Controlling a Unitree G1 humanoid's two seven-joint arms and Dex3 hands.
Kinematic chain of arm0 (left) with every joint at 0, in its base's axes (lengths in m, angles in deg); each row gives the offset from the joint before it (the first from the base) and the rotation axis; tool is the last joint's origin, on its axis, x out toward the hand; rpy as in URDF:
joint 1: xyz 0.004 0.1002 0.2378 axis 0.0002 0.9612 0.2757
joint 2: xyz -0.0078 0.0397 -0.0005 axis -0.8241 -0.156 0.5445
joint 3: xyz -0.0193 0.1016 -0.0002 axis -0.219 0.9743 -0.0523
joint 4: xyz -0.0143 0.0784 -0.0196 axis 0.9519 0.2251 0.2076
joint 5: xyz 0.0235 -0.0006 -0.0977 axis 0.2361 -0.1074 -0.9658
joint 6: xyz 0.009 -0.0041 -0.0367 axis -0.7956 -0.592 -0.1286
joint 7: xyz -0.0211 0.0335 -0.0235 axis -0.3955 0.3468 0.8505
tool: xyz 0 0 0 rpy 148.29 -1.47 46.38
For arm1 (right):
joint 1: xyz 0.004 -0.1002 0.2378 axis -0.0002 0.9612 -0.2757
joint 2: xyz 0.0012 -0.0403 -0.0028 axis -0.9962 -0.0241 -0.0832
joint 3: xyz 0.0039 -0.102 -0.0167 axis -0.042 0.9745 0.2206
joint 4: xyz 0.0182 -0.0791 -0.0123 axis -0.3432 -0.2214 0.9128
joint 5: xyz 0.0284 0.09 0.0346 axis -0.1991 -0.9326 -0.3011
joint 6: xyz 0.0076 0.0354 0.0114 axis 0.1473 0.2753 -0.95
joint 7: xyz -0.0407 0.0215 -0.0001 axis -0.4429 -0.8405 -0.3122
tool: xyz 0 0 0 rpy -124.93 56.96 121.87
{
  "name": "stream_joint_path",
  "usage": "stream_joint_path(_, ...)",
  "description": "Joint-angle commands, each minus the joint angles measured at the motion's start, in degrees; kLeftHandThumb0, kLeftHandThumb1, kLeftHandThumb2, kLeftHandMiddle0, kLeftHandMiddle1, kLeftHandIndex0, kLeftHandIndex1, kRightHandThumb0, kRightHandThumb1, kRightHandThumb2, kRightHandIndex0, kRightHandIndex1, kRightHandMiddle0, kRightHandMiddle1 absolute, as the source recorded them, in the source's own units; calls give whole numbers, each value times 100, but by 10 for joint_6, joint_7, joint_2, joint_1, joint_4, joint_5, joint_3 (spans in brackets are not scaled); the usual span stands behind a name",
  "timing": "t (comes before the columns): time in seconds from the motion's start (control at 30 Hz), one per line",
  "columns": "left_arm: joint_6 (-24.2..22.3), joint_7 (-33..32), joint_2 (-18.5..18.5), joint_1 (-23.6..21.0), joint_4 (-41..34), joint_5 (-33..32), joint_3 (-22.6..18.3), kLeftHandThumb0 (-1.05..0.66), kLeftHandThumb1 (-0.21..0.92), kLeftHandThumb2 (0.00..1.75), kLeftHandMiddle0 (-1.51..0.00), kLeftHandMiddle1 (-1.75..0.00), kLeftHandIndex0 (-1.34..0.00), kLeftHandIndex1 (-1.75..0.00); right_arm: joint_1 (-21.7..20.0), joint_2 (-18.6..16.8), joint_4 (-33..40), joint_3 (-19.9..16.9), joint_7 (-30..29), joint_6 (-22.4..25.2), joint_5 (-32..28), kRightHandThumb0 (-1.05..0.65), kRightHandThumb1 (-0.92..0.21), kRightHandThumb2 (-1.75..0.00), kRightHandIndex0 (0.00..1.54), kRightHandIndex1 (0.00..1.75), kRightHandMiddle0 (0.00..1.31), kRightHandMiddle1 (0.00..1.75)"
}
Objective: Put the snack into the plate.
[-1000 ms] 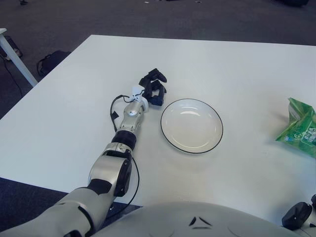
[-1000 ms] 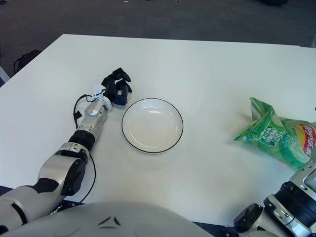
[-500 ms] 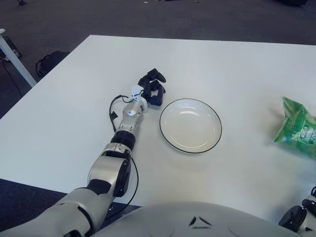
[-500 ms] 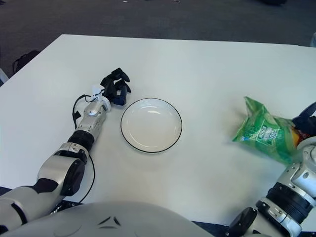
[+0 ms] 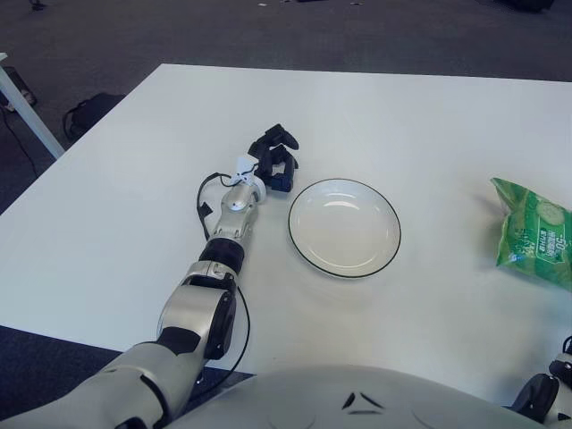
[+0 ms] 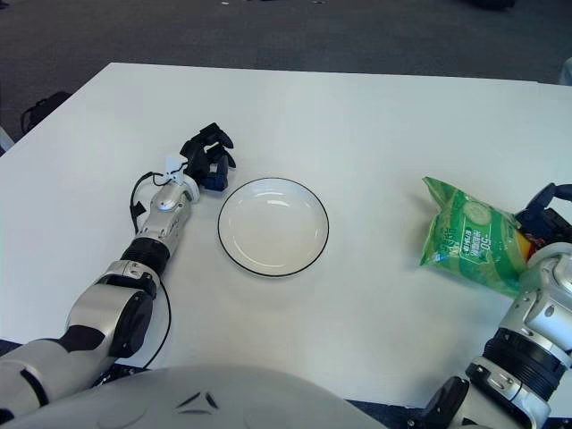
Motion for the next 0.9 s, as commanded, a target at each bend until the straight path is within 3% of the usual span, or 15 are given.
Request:
stream_joint_path(0.0, 1, -2, 1, 44, 19, 10, 4, -1, 10, 157, -66, -175, -65, -175, -9, -3, -28, 30, 3, -1, 7, -48, -33, -131, 122, 175, 61, 175)
stream_joint_path(0.43, -8, 2, 1, 44, 18, 7, 5, -1, 10, 157, -66, -175, -65, -175, -65, 12, -93, 82, 3, -14, 8, -48, -32, -131, 121, 175, 61, 175)
stream_joint_path(0.6, -6, 0, 2, 46, 17, 8, 6, -1, 10, 157, -66, -175, -65, -175, -137, 27, -147, 107, -14, -10, 18, -48, -32, -132, 122, 175, 61, 175)
stream_joint_path(0.87, -5, 0, 2, 53, 9, 9, 8, -1, 12, 155, -65, -175, -64, -175, -203, 36, -225, 125, -34, -31, 23, -48, -31, -133, 125, 175, 62, 175)
